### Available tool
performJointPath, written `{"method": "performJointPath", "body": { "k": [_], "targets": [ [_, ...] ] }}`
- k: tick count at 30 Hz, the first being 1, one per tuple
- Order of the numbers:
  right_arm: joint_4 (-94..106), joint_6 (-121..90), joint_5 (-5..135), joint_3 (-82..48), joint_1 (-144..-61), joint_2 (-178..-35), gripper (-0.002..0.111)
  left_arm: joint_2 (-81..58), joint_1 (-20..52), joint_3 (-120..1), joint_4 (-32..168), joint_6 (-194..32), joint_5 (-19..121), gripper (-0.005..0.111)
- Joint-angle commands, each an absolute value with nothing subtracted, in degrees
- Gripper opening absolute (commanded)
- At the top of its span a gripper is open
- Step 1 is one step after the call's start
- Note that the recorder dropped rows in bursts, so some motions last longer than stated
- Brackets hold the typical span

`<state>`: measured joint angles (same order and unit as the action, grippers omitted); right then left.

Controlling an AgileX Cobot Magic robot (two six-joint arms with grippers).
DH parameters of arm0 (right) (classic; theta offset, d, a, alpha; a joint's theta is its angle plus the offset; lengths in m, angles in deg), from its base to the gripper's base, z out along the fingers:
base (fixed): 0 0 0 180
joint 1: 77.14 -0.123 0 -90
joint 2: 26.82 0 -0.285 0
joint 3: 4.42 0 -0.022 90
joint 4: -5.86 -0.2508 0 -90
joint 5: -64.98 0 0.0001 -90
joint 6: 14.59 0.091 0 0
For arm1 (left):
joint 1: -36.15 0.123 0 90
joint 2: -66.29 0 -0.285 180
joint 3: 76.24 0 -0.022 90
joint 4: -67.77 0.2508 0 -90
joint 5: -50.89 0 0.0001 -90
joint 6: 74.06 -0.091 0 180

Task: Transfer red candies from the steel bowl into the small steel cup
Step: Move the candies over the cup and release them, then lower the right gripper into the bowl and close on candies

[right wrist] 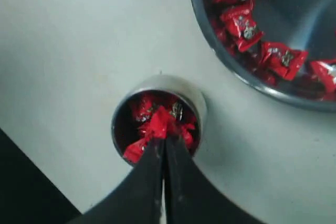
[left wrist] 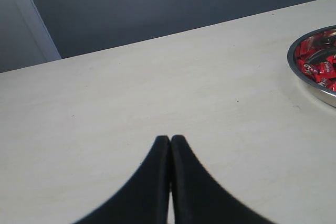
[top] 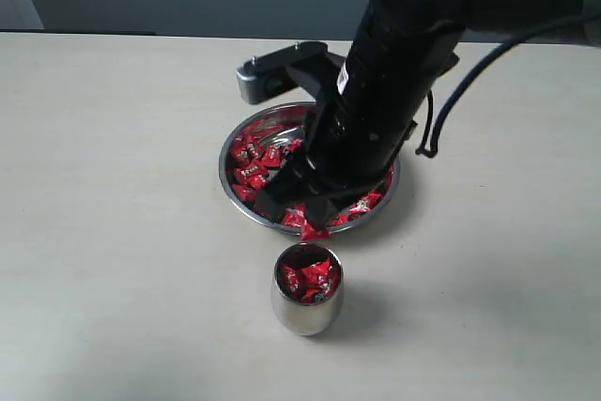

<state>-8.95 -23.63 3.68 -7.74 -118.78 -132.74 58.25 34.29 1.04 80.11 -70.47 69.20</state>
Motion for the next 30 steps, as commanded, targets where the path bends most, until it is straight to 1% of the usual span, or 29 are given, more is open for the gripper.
{"method": "performJointPath", "body": {
  "k": [1,4,10,12,13,15,19,21,23,24,26,30],
  "targets": [
    [-10.2,-24.5,9.3,-14.0,-118.9,-132.1,0.000,58.5,34.3,1.0,80.1,-70.2,68.8,0.000],
    [-11.4,-25.3,13.3,-16.5,-118.9,-132.1,0.000,58.5,34.3,1.0,80.1,-70.2,68.8,0.000],
    [-12.1,-27.6,13.0,-16.6,-118.9,-132.1,0.001,58.5,34.3,1.0,80.1,-70.2,68.8,0.000],
    [-14.0,-30.4,12.7,-16.6,-118.9,-132.1,0.012,58.5,34.3,1.0,80.1,-70.2,68.8,0.000],
    [-15.2,-31.4,12.9,-16.6,-118.9,-132.1,0.023,58.5,34.3,1.0,80.1,-70.2,68.8,0.000],
    [-15.4,-31.6,12.9,-16.6,-118.9,-132.1,0.031,58.5,34.3,1.0,80.1,-70.2,68.8,0.000],
    [-14.1,-31.5,14.0,-16.5,-118.9,-132.1,0.031,58.5,34.3,1.0,80.1,-70.2,68.8,0.000],
    [-11.0,-30.0,16.2,-15.1,-118.8,-132.1,0.031,58.5,34.3,1.0,80.1,-70.2,68.8,0.000],
    [-4.1,-24.5,21.4,-13.8,-118.8,-132.1,0.031,58.5,34.3,1.0,80.1,-70.2,68.8,0.000],
    [1.3,-20.2,26.8,-13.3,-118.2,-132.1,0.031,58.5,34.3,1.0,80.1,-70.2,68.8,0.000],
    [3.9,-16.9,32.0,-13.2,-116.4,-132.1,0.031,58.5,34.3,1.0,80.1,-70.2,68.8,0.000],
    [4.0,-16.9,34.9,-13.2,-112.5,-132.1,0.031,58.5,34.3,1.0,80.1,-70.2,68.8,0.000]
  ]
}}
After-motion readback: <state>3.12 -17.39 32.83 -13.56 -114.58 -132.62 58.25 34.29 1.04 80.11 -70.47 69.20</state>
